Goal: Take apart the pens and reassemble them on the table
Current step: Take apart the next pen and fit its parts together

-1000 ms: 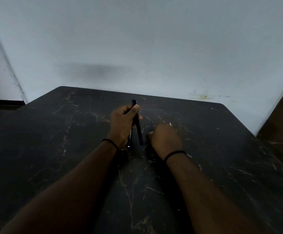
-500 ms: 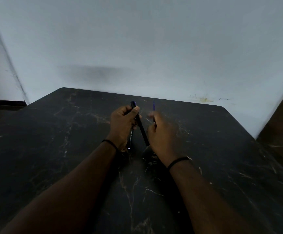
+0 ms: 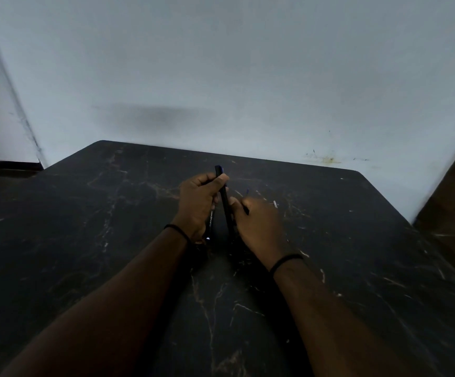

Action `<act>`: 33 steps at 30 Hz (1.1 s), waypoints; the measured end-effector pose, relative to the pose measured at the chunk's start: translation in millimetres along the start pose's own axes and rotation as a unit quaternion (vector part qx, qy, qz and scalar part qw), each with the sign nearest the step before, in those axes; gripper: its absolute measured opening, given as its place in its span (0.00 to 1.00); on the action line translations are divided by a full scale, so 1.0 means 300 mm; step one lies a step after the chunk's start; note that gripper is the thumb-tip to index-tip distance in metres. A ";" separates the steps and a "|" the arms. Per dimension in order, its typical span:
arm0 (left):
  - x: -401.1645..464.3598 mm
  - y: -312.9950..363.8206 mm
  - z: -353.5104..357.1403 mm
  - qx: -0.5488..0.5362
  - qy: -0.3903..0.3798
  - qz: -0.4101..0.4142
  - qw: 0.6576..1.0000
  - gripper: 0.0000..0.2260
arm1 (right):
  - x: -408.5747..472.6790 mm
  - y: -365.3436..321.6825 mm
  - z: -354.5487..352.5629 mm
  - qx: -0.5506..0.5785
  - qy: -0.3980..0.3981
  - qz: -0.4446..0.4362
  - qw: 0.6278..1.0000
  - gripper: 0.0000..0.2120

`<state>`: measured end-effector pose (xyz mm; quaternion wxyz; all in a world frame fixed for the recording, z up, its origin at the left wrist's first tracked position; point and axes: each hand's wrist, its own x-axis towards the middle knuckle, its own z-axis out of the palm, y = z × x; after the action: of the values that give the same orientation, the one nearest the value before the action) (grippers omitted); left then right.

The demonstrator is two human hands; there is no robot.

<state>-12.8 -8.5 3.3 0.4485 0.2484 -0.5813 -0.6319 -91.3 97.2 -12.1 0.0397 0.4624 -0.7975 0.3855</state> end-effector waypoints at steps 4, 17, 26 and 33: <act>0.003 0.009 -0.009 -0.010 0.024 0.002 1.000 0.07 | 0.000 0.024 -0.016 -0.070 -0.036 0.029 0.996 0.07; 0.013 -0.003 -0.009 -0.007 0.022 0.008 1.000 0.06 | -0.010 0.010 -0.033 -0.088 0.004 0.047 0.995 0.12; 0.001 0.002 -0.006 -0.006 0.017 0.000 1.000 0.08 | 0.006 0.036 -0.012 -0.070 0.028 0.113 0.991 0.14; -0.002 0.005 -0.006 -0.005 0.018 -0.001 1.000 0.07 | 0.001 0.034 -0.012 -0.087 -0.033 0.092 0.991 0.10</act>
<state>-10.4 -8.9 4.2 0.4594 0.2584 -0.5697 -0.6305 -100.4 102.1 -15.6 0.0180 0.3944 -0.8679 0.3014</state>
